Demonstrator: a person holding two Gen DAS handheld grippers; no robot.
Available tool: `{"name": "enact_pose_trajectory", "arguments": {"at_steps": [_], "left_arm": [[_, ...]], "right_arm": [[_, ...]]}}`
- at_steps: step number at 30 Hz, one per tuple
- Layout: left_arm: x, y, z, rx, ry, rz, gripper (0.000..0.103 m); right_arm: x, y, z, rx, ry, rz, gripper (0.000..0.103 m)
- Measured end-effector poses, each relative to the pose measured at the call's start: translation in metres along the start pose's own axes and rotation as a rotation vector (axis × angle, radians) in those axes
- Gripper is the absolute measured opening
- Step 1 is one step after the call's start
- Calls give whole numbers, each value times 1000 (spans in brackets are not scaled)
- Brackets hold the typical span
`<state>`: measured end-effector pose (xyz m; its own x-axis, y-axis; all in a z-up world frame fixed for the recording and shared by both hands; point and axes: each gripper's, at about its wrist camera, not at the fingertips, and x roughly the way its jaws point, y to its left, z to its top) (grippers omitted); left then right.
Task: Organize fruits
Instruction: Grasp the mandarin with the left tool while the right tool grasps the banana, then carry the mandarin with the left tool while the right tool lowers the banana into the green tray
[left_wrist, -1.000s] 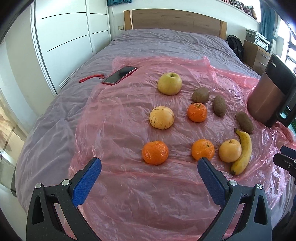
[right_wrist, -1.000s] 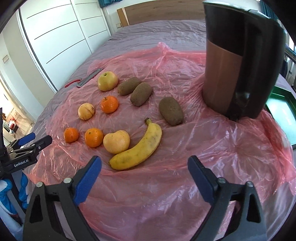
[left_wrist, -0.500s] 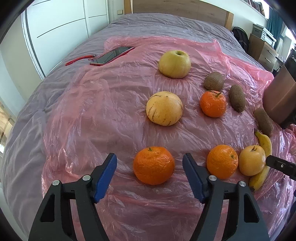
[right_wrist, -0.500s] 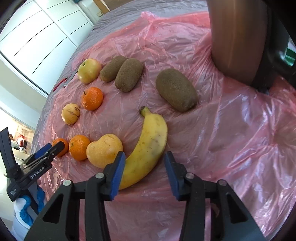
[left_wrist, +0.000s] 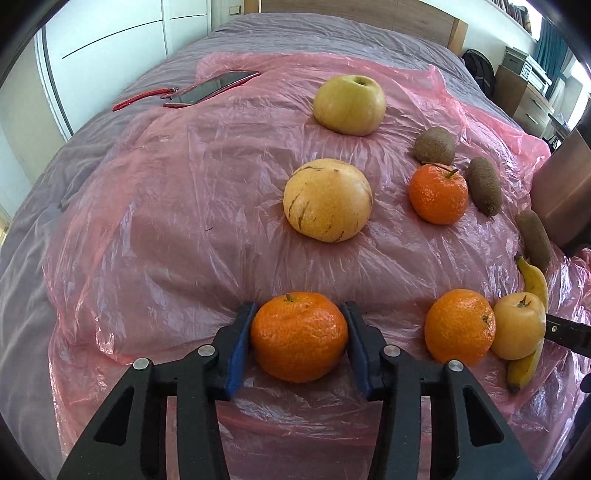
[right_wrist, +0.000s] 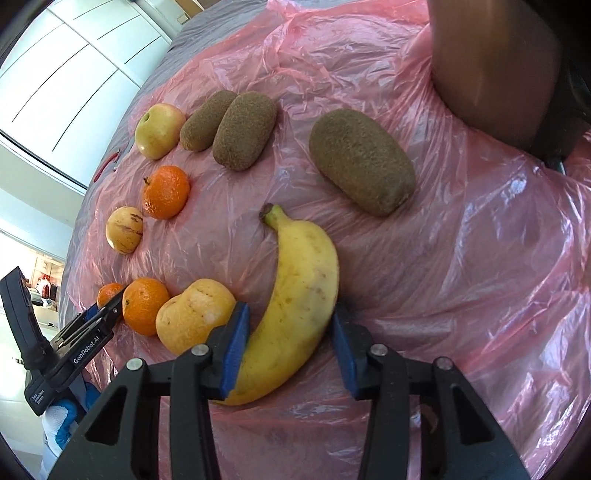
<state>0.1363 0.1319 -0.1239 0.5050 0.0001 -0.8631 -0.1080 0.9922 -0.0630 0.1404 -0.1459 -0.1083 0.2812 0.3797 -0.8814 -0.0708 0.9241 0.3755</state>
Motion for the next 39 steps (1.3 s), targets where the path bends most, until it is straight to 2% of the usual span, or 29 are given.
{"name": "enact_pose_trajectory", "arguments": {"at_steps": [6, 11, 17, 25, 28, 33, 39], "left_arm": [[-3, -4, -2, 19, -26, 28, 40], [-11, -4, -3, 10, -62, 81, 40], [-24, 1, -5, -9, -98, 108, 40], [-48, 2, -7, -28, -149, 134, 40], [-58, 2, -9, -34, -166, 128, 40], [-82, 0, -11, -57, -192, 67, 40], [-121, -26, -14, -35, -232, 6, 40]], "right_arm": [[1, 2, 0, -21, 1, -3, 23], [-7, -3, -2, -16, -6, 31, 10], [-17, 2, -6, -54, -36, 27, 1], [-40, 6, -13, -90, -89, 65, 0], [-47, 9, -16, -96, -102, 74, 0], [-71, 10, -21, -128, -140, 93, 0], [-110, -2, -30, -155, -180, 106, 0]]}}
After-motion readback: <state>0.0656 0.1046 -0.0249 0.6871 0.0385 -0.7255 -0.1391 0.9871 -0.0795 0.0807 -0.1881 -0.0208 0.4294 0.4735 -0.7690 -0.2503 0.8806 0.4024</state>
